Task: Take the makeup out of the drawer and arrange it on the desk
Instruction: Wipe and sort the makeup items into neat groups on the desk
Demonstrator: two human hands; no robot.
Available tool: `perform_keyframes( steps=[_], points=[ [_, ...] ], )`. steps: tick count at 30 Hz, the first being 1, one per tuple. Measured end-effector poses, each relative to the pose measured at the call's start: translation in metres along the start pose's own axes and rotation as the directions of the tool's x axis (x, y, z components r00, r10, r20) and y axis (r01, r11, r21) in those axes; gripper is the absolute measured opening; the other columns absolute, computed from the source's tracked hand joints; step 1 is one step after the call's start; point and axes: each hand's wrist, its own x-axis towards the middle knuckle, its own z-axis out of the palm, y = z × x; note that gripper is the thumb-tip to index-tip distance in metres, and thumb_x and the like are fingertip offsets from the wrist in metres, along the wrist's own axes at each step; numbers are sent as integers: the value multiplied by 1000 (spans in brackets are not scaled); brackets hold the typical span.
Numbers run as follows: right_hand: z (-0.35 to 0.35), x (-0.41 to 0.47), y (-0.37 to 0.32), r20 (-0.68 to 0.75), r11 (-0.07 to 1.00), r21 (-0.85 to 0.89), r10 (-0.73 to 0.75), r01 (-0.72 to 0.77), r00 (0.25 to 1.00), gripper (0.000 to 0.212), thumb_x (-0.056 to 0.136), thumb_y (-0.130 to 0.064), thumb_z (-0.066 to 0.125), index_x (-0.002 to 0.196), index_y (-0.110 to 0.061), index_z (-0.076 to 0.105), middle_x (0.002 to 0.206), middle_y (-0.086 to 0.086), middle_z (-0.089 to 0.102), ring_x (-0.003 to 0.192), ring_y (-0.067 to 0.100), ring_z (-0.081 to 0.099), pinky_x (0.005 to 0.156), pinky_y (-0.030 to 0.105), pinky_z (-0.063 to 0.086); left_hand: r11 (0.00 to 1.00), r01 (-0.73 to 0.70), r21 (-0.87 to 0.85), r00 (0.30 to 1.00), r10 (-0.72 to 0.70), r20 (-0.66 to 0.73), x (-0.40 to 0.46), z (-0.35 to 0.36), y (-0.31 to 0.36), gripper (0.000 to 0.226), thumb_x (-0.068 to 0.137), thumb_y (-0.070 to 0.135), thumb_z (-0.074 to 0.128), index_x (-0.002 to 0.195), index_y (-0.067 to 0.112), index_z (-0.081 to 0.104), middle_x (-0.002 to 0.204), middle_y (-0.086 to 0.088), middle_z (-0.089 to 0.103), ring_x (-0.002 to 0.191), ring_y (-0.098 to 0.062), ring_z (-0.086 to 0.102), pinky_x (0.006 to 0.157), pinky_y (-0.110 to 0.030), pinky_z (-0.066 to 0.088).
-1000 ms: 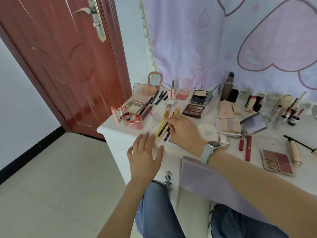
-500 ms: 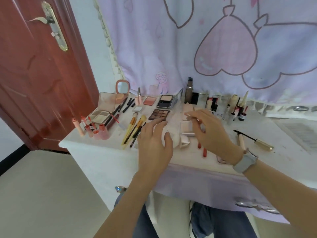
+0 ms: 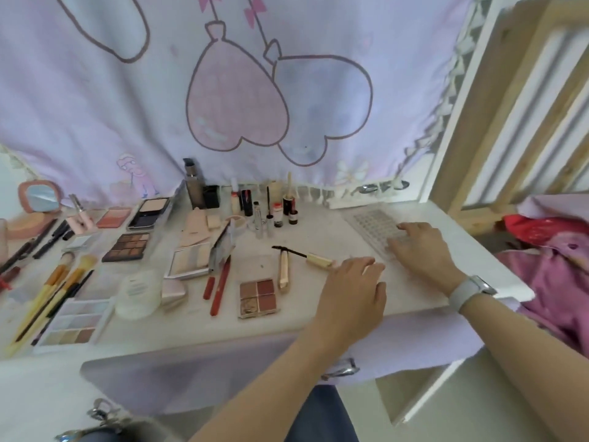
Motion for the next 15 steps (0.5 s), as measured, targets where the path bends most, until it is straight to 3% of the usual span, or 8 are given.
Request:
perform_keyframes(
  steps=[2, 6, 10, 12, 15],
  points=[
    [2, 7, 1, 60, 999, -34, 9, -7, 998, 63, 85, -50, 54, 136, -15, 41, 143, 18, 36, 130, 37, 33, 108, 45, 30, 998, -19, 58, 999, 17, 38, 7, 15, 2, 33, 91, 15, 47, 121, 6, 57, 127, -12, 56, 121, -28, 48, 99, -38, 37],
    [5, 17, -2, 198, 989, -148, 43, -14, 979, 90, 74, -74, 46, 144, -24, 21, 153, 12, 16, 134, 38, 23, 107, 47, 22, 992, -23, 126, 1000, 25, -15, 6, 26, -2, 30, 87, 20, 45, 107, 9, 65, 115, -6, 64, 111, -24, 57, 93, -34, 42],
    [1, 23, -1, 232, 986, -167, 51, -12, 971, 85, 74, -66, 54, 144, -30, 20, 151, 7, 18, 131, 38, 26, 102, 49, 25, 999, 6, 33, 1000, -7, 18, 7, 28, -8, 31, 90, 18, 47, 117, 10, 60, 129, -5, 56, 124, -20, 46, 104, -30, 29],
    [-5, 23, 4, 223, 997, -68, 55, -41, 973, 79, 76, -60, 56, 143, -33, 24, 148, 3, 21, 129, 36, 30, 102, 48, 26, 996, 63, -58, 998, -61, 35, 8, 25, -9, 33, 91, 17, 46, 122, 11, 58, 132, -2, 54, 126, -17, 42, 106, -26, 25],
    [-17, 17, 11, 206, 913, 394, 27, -108, 978, 67, 81, -48, 60, 139, -26, 37, 144, 3, 30, 130, 20, 35, 101, 28, 27, 954, 200, -225, 980, -198, 30, 12, 17, -7, 31, 92, 15, 47, 120, 13, 59, 124, -1, 59, 116, -15, 49, 97, -21, 32]
  ],
)
